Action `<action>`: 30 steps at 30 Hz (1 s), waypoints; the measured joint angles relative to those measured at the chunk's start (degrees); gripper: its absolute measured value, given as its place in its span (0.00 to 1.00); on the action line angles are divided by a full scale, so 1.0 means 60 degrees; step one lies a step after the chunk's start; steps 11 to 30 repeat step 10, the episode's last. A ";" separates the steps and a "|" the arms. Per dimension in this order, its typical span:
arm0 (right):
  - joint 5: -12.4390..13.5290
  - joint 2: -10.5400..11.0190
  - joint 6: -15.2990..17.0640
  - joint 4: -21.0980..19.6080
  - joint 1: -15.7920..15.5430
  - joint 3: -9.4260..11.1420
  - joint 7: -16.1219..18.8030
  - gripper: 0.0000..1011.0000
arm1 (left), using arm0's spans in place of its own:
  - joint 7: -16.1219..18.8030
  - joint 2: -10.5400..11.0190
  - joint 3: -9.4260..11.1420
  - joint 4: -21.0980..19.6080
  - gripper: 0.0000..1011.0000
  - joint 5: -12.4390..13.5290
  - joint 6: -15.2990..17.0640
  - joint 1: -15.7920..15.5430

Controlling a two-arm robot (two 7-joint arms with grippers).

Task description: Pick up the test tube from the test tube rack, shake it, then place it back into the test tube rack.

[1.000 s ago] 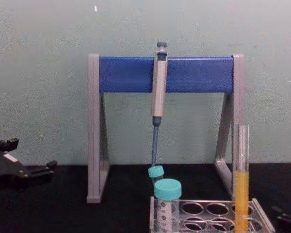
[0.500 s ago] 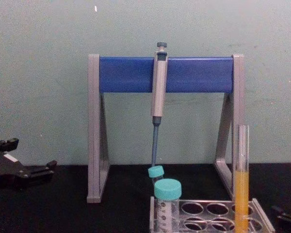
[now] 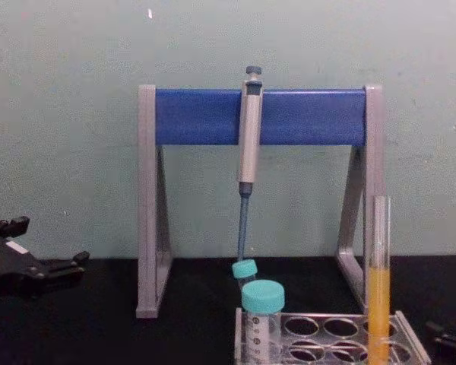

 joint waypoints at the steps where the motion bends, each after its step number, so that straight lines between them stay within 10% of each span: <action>1: 0.0000 0.0000 0.0000 0.0000 0.0000 0.0000 0.0000 0.99 | 0.0001 0.0000 0.0000 0.0000 0.99 0.0000 0.0000 0.0000; 30: -0.0001 0.0000 0.0000 0.0000 0.0000 0.0001 0.0000 0.99 | 0.0001 0.0000 0.0000 0.0000 0.99 0.0000 0.0000 0.0000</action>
